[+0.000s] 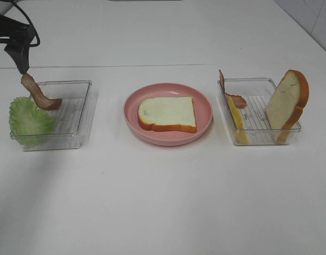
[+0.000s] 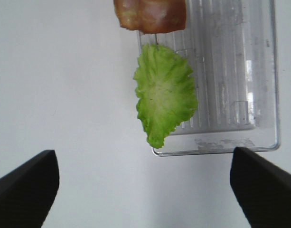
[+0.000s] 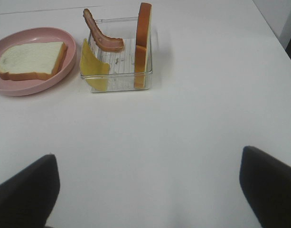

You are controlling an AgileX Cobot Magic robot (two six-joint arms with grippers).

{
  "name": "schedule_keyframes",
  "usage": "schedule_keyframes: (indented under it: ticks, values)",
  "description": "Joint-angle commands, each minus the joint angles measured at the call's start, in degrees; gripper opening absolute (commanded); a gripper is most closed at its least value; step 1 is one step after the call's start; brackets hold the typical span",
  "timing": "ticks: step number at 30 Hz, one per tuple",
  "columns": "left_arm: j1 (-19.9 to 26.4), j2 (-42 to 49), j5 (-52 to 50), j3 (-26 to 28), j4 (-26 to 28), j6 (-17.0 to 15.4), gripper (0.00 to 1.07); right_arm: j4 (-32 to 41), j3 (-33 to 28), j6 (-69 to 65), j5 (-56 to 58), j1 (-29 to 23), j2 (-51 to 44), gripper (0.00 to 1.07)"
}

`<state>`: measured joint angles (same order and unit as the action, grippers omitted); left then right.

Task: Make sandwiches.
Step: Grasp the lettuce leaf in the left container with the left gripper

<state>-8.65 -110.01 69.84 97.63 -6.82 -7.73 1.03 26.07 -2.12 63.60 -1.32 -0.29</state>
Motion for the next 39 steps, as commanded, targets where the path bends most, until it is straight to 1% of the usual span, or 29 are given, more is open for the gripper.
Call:
schedule_keyframes:
  ticks: [1, 4, 6, 8, 11, 13, 20, 27, 36, 39]
  values:
    - [1.95, -3.15, 5.56, -0.80, 1.26, 0.23, 0.93, -0.23, -0.17, 0.57, -0.57, 0.29, -1.78, 0.96]
    - [3.21, -5.21, 5.61, -0.97, 2.75, 0.46, 0.93, -0.23, -0.17, 0.57, -0.57, 0.29, -1.78, 0.96]
    - [3.38, -5.90, 5.61, -0.97, 2.98, 0.97, 0.93, -0.23, -0.17, 0.57, -0.57, 0.29, -1.78, 0.96]
    - [3.32, -8.59, 5.44, -0.97, 2.98, 1.95, 0.93, -0.23, -0.17, 0.57, -0.57, 0.29, -1.78, 0.96]
    - [3.21, -9.17, 5.10, -0.97, 3.09, 1.95, 0.93, -0.23, -0.17, 0.57, -0.57, 0.29, -1.78, 0.96]
    - [3.21, -10.43, 3.50, -0.97, 4.30, 1.89, 0.93, -0.23, -0.17, 0.57, -0.57, 0.29, -1.78, 0.96]
    - [3.21, -13.06, 1.20, -0.92, 5.73, 1.89, 0.93, -0.23, -0.17, 0.57, -0.57, 0.29, -1.78, 0.96]
    - [3.21, -14.55, -2.29, -0.92, 5.67, 1.95, 0.93, -0.23, -0.17, 0.57, -0.57, 0.29, -1.78, 0.96]
    - [3.21, -16.27, -2.52, -0.92, 5.73, 1.95, 0.93, -0.23, -0.17, 0.57, -0.57, 0.29, -1.78, 0.96]
    - [3.21, -16.44, -2.52, -0.92, 5.73, 1.95, 0.91, -0.23, -0.17, 0.57, -0.57, 0.29, -1.78, 0.96]
